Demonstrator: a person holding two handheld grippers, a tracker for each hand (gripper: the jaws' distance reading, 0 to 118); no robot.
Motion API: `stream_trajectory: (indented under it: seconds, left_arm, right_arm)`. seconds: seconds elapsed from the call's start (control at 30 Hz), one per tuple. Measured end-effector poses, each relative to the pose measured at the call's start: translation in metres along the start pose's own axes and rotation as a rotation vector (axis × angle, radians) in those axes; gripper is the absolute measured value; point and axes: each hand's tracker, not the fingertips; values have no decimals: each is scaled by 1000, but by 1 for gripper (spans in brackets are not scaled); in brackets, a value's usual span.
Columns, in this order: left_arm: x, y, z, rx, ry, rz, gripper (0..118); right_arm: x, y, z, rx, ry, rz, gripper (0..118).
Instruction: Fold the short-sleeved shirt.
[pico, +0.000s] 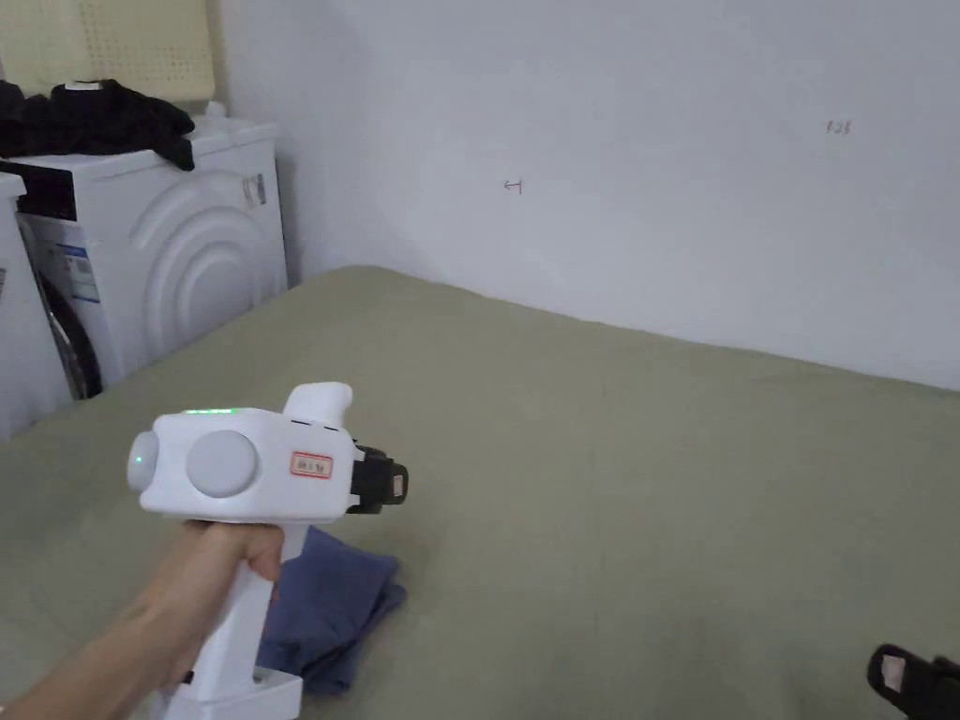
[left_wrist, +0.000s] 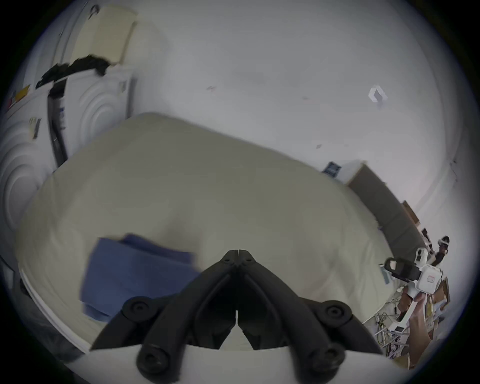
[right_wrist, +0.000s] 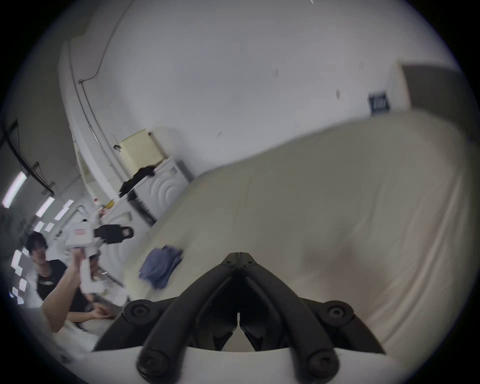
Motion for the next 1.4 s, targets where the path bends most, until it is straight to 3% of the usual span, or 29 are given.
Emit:
stream_trajectory:
  seconds: [0.2,0.27,0.47,0.8,0.87,0.9,0.93,0.97,1.0,1.03,1.07,1.1,1.17,1.3,1.4]
  left_arm:
    - [148,-30,39,353,96,-139,0]
    - [172,-37,43,459,155,-185,0]
    - [204,-40,56,496,199,-291,0]
    - [205,-38,55,488,181,-295,0]
    - [204,-38,54,481,190,-296,0]
    - [205,-39,55,485,192,-299,1]
    - [205,-39,55,488,192,-300,5]
    - [205,-37,55,487,194,-301,13]
    - [204,-36,55,487,194,-301,30]
    - [206,-37,55,480,194,-306,61]
    - [206,-34,53,464,196,-314,103]
    - [205,-34,51,457,196,-312,118]
    - [207,-37,54,503,206,-333,118]
    - [212,-33,55,474,255,-338,118]
    - [213,-26,58,413,208,-320,118]
  right_arm:
    - [-55,31,42,224,-349,287,2]
    - [-63,34,55,301,-406,352,2]
    - [-72,36,89,372,-423,387,2]
    - [-74,41,98,382,-425,398,2]
    - [-75,41,98,386,-432,410,7]
    - [-75,42,98,387,-435,414,15]
    - [-76,43,98,385,-435,414,31]
    - [-76,44,97,377,-435,411,56]
    - [-76,45,97,371,-435,405,77]
    - [-76,46,96,369,-443,396,89]
    - [-76,46,96,380,-451,391,102]
    - [-75,47,96,386,-457,387,114]
    - [-76,48,101,462,-442,378,118]
    - [-85,49,110,404,-447,395,118]
    - [-84,51,112,407,-448,413,118]
